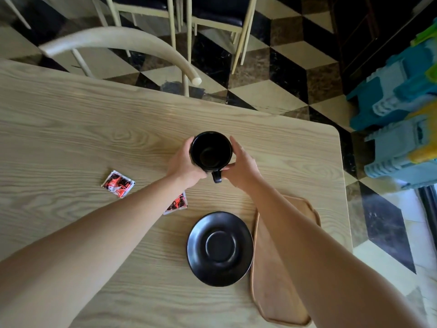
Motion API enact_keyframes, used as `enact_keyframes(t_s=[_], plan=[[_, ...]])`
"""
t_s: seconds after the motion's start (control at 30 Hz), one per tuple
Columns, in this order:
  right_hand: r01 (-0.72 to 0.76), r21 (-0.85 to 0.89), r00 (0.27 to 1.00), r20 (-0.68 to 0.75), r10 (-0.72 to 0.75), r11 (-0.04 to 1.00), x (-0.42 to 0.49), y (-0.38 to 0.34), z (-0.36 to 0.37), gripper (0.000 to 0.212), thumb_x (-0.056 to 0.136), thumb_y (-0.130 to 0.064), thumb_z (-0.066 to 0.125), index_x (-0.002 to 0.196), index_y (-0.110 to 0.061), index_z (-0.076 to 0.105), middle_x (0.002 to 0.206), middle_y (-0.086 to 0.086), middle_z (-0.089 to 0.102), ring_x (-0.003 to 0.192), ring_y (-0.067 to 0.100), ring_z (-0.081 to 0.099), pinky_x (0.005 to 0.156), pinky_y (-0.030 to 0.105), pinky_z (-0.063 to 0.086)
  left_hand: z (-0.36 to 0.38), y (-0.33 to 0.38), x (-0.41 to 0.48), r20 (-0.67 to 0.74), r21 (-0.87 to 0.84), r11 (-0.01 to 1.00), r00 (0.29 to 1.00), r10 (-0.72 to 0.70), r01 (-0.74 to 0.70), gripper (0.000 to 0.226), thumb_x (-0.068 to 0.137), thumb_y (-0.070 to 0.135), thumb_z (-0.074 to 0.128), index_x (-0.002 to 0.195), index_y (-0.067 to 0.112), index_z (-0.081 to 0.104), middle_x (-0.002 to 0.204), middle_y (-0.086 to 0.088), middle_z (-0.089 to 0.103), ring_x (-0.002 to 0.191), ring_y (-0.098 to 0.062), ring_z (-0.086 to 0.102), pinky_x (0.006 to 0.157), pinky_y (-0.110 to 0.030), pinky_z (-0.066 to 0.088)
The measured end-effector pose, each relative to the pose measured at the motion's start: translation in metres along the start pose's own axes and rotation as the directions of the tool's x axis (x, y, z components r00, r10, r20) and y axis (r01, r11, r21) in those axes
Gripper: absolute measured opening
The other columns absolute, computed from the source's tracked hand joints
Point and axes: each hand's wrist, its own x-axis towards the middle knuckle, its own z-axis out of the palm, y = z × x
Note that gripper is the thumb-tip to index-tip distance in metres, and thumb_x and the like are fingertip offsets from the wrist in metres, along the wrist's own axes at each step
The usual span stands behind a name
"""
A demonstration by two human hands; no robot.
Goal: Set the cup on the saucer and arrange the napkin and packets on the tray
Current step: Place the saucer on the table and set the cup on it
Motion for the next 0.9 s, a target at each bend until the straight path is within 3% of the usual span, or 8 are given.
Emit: enact_keyframes(t_s=[0.1, 0.2, 0.3, 0.4, 0.57, 0.73, 0.83, 0.9], plan=[[0.013, 0.101, 1.000, 0.014, -0.014, 0.995, -0.004, 0.002, 0.003, 0.091, 0.071, -0.006, 0.076, 0.142, -0.042, 0.031, 0.125, -0.001, 0.061, 0.088, 0.018, 0.070, 0.051, 0.027, 0.051, 0.000, 0.002, -0.004, 0.081, -0.180, 0.975, 0.990, -0.117, 0.130, 0.104, 0.059, -0.009, 0.072, 0.140, 0.046, 0.035, 0.128, -0.002, 0.051, 0.090, -0.030, 0.069, 0.071, -0.051, 0.062], [0.029, 0.162, 1.000, -0.008, -0.028, 0.986, -0.011, 0.005, 0.009, 0.093, 0.065, -0.011, 0.086, 0.137, -0.034, 0.032, 0.122, -0.010, 0.053, 0.090, 0.017, 0.070, 0.062, 0.030, 0.053, 0.002, 0.001, -0.008, 0.102, -0.300, 0.941, 0.986, -0.131, 0.156, 0.096, 0.055, -0.013, 0.066, 0.133, 0.039, 0.044, 0.128, -0.003, 0.052, 0.109, -0.032, 0.061, 0.070, -0.054, 0.061], [0.037, 0.174, 0.999, -0.043, -0.030, 0.984, -0.021, 0.011, 0.016, 0.092, 0.061, -0.014, 0.091, 0.133, -0.028, 0.035, 0.122, -0.013, 0.049, 0.092, 0.019, 0.070, 0.083, 0.035, 0.053, 0.002, -0.005, -0.016, 0.070, -0.199, 0.977, 0.996, -0.059, 0.072, 0.094, 0.054, -0.006, 0.077, 0.135, 0.032, 0.046, 0.128, -0.001, 0.058, 0.121, -0.027, 0.053, 0.085, -0.049, 0.058], [0.058, 0.164, 0.997, -0.069, -0.047, 0.985, -0.033, 0.016, 0.019, 0.091, 0.059, -0.017, 0.093, 0.131, -0.024, 0.036, 0.120, -0.011, 0.050, 0.095, 0.022, 0.068, 0.088, 0.034, 0.049, 0.001, -0.010, -0.027, 0.061, -0.133, 0.991, 0.998, -0.001, 0.009, 0.093, 0.055, -0.005, 0.078, 0.136, 0.029, 0.046, 0.127, -0.001, 0.061, 0.121, -0.025, 0.053, 0.096, -0.048, 0.052], [0.077, 0.186, 0.992, -0.113, -0.057, 0.980, -0.054, 0.018, 0.022, 0.089, 0.061, -0.017, 0.091, 0.130, -0.023, 0.036, 0.119, -0.012, 0.048, 0.087, 0.018, 0.070, 0.082, 0.029, 0.045, -0.004, -0.004, -0.050, 0.107, -0.162, 0.986, 0.994, -0.011, 0.028, 0.096, 0.062, -0.009, 0.074, 0.140, 0.035, 0.040, 0.130, -0.004, 0.056, 0.115, -0.026, 0.054, 0.087, -0.057, 0.055], [0.096, 0.193, 0.984, -0.166, -0.064, 0.977, -0.081, 0.014, 0.016, 0.086, 0.063, -0.015, 0.090, 0.129, -0.023, 0.037, 0.118, -0.010, 0.050, 0.093, 0.023, 0.068, 0.082, 0.029, 0.043, -0.012, 0.005, -0.073, 0.123, -0.154, 0.987, 0.991, 0.055, -0.036, 0.096, 0.065, -0.011, 0.074, 0.142, 0.034, 0.038, 0.135, -0.003, 0.054, 0.102, -0.027, 0.058, 0.064, -0.031, 0.052], [0.102, 0.206, 0.982, -0.178, -0.065, 0.973, -0.104, 0.009, 0.009, 0.086, 0.062, -0.016, 0.091, 0.129, -0.022, 0.037, 0.121, -0.007, 0.052, 0.096, 0.023, 0.067, 0.082, 0.028, 0.042, -0.017, 0.011, -0.090, 0.130, -0.105, 0.994, 0.990, 0.056, -0.043, 0.096, 0.066, -0.008, 0.074, 0.142, 0.038, 0.036, 0.140, 0.002, 0.050, 0.112, -0.046, 0.058, 0.075, -0.049, 0.057], [0.105, 0.213, 0.980, -0.187, -0.065, 0.971, -0.122, 0.004, 0.003, 0.087, 0.062, -0.016, 0.091, 0.130, -0.022, 0.037, 0.125, -0.004, 0.054, 0.101, 0.025, 0.066, 0.085, 0.031, 0.045, -0.020, 0.016, -0.103, 0.127, -0.095, 0.993, 0.988, 0.083, -0.071, 0.098, 0.065, -0.007, 0.075, 0.142, 0.036, 0.035, 0.140, 0.001, 0.050, 0.118, -0.042, 0.055, 0.079, -0.045, 0.054]])
